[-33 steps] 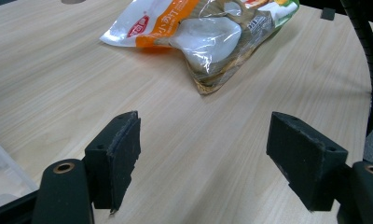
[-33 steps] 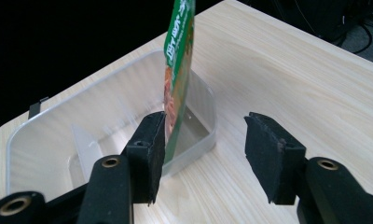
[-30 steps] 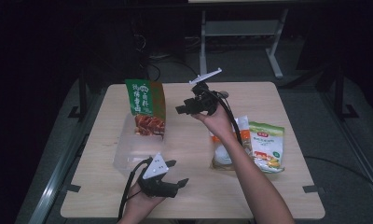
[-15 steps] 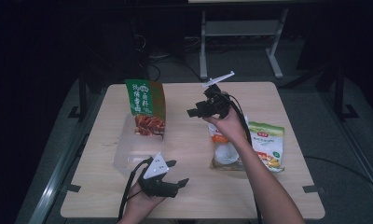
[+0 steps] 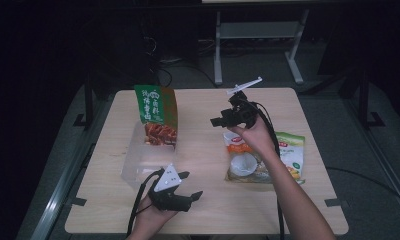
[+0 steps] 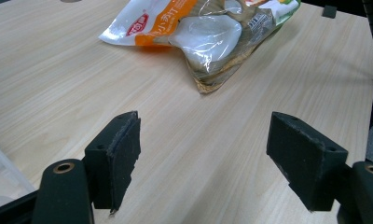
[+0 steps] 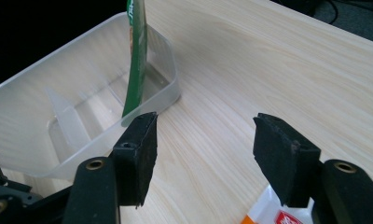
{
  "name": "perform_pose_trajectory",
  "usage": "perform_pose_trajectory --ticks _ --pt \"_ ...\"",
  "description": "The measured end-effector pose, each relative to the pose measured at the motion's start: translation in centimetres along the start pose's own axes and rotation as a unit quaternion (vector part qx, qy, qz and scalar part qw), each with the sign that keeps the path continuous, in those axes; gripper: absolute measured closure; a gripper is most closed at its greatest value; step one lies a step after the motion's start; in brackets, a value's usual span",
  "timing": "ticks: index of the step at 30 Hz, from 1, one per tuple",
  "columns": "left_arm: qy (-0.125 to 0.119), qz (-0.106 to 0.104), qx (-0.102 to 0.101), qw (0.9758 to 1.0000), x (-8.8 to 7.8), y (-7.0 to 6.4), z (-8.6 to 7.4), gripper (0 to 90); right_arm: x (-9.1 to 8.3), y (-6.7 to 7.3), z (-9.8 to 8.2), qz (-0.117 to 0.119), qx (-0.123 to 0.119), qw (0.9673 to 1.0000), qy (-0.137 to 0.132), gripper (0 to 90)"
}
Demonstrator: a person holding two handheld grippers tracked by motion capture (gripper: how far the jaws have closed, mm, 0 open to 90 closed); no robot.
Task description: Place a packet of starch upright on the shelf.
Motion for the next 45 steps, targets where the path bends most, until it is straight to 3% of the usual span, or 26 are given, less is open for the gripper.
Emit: perform_pose_trajectory --ticks 8,30,45 --pt "0.0 0.001 0.002 1.0 0.0 0.0 0.0 25.6 -1.0 -0.5 -0.9 -0.008 0.007 0.9999 0.006 37.8" --pt "0.006 -0.001 0.001 1.0 0.2 -0.1 0.0 25.5 -3.6 -3.9 -6.9 -0.03 0.053 0.9978 0.027 36.6" --pt "0.003 0.0 -0.003 1.0 0.3 -0.2 0.0 25.5 -4.3 -5.2 -9.5 -0.042 0.072 0.9957 0.039 36.6"
Point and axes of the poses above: each handheld gripper's, and its own axes: x roughly forward along the jaws, z roughly out of its top, y roughly to its left, the point moved 6 cm from there along x, roughly forward along the jaws, and after that the axes turned 1 degree about -x, right-handed, at the moved point
